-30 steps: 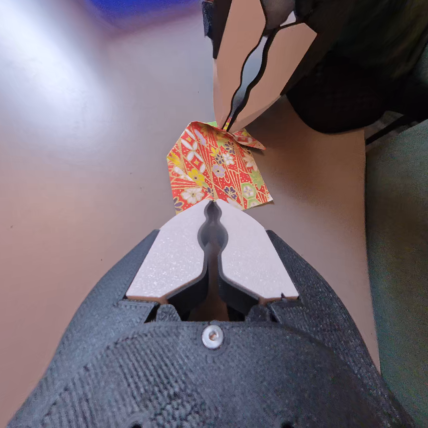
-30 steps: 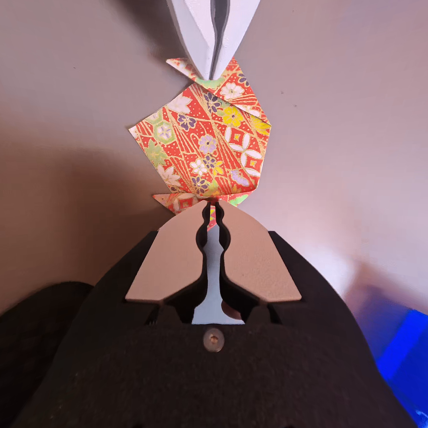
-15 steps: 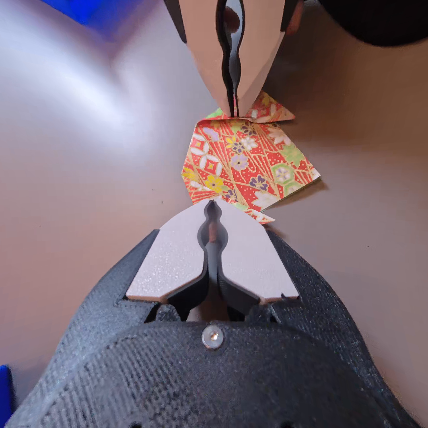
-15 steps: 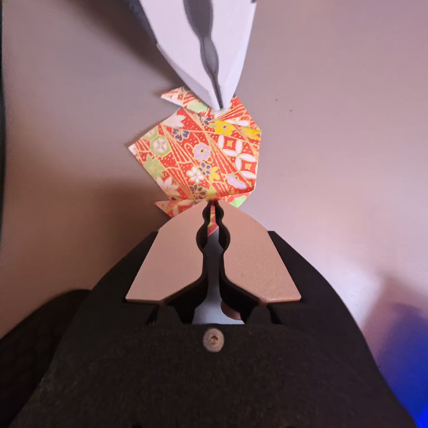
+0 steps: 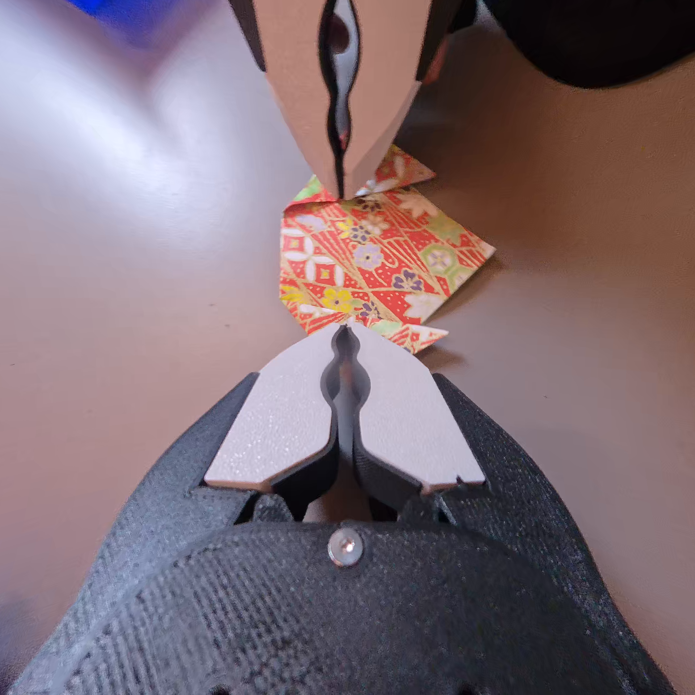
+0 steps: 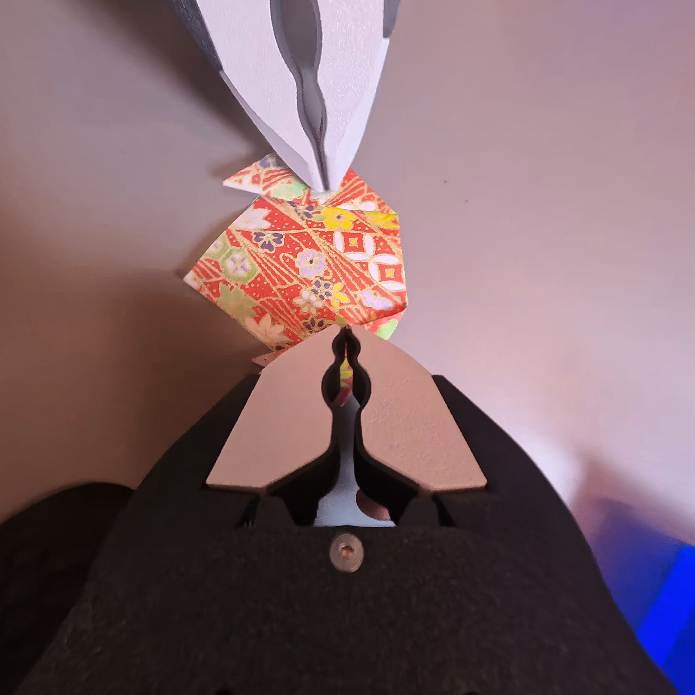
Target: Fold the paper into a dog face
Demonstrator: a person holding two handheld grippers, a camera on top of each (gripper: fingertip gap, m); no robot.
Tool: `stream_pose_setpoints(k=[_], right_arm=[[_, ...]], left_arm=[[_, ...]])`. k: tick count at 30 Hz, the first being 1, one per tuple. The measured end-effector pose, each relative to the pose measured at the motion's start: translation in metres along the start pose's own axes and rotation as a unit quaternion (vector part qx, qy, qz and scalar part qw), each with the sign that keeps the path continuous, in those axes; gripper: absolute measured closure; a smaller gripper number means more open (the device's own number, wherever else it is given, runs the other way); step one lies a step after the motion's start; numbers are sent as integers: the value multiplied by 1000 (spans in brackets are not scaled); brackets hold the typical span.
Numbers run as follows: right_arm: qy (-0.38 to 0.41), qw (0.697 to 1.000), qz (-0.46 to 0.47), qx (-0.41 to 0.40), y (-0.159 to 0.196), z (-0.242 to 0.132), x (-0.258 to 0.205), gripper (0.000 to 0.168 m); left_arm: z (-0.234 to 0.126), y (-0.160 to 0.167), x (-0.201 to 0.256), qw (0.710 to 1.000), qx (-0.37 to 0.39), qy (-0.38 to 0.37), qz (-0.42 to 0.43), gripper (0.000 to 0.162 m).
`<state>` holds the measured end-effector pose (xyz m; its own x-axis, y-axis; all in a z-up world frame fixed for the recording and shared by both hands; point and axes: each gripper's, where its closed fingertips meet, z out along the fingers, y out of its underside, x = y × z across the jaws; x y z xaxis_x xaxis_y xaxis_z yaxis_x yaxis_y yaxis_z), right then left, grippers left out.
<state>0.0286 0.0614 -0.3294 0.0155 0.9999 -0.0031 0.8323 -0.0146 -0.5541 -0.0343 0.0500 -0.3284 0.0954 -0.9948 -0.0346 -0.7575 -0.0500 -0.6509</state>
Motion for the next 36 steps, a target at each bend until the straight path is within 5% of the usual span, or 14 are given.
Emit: stream_pose_setpoints(k=[5, 15, 21, 26, 36], right_arm=[[-26, 995, -94, 16, -1, 0, -1, 168], [-60, 987, -148, 22, -1, -1, -3, 168], [-25, 986, -107, 126, -21, -26, -32, 147], [3, 987, -141, 71, -19, -7, -71, 131], [-60, 990, -130, -4, -19, 11, -78, 150]], left_arm=[[-17, -21, 27, 991, 48, 128, 6, 162], [14, -18, -8, 986, 23, 99, 133, 157], [14, -17, -5, 987, 42, 50, 145, 162], [15, -19, -2, 987, 44, 56, 141, 162], [15, -19, 0, 987, 41, 26, 155, 162]])
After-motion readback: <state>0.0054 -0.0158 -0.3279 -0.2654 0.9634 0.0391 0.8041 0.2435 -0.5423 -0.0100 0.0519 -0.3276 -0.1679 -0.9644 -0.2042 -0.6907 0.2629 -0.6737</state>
